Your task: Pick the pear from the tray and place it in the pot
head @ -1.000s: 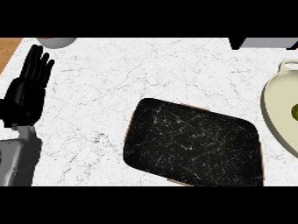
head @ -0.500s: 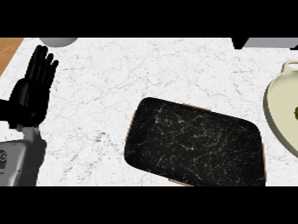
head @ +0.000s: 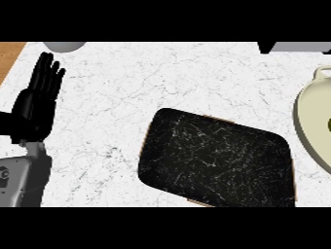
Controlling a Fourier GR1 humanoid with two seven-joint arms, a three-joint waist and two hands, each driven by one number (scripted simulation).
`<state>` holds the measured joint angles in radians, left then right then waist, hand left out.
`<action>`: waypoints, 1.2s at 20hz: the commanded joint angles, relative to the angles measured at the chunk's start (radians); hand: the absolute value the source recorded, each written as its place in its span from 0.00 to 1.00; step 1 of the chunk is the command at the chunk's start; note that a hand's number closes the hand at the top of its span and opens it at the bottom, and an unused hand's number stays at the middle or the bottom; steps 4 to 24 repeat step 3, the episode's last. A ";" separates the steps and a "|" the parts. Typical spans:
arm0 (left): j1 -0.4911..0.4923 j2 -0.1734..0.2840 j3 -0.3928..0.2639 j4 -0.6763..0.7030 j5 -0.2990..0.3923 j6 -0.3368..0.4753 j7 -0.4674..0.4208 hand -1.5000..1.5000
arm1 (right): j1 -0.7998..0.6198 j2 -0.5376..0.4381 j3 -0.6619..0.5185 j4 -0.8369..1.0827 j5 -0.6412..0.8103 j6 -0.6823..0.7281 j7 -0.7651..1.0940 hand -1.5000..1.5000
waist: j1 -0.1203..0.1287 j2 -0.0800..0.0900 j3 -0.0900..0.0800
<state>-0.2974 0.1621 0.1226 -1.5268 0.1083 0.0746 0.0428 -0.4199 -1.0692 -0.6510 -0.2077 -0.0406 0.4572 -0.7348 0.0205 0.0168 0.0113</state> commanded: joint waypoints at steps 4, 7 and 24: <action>-0.012 0.009 0.028 0.025 0.011 0.001 -0.020 0.50 | 0.050 -0.029 -0.017 0.009 -0.014 0.113 -0.079 0.00 | -0.005 0.004 0.003; -0.012 0.009 0.028 0.025 0.011 0.001 -0.020 0.50 | 0.050 -0.029 -0.017 0.009 -0.014 0.113 -0.079 0.00 | -0.005 0.004 0.003; -0.012 0.009 0.028 0.025 0.011 0.001 -0.020 0.50 | 0.050 -0.029 -0.017 0.009 -0.014 0.113 -0.079 0.00 | -0.005 0.004 0.003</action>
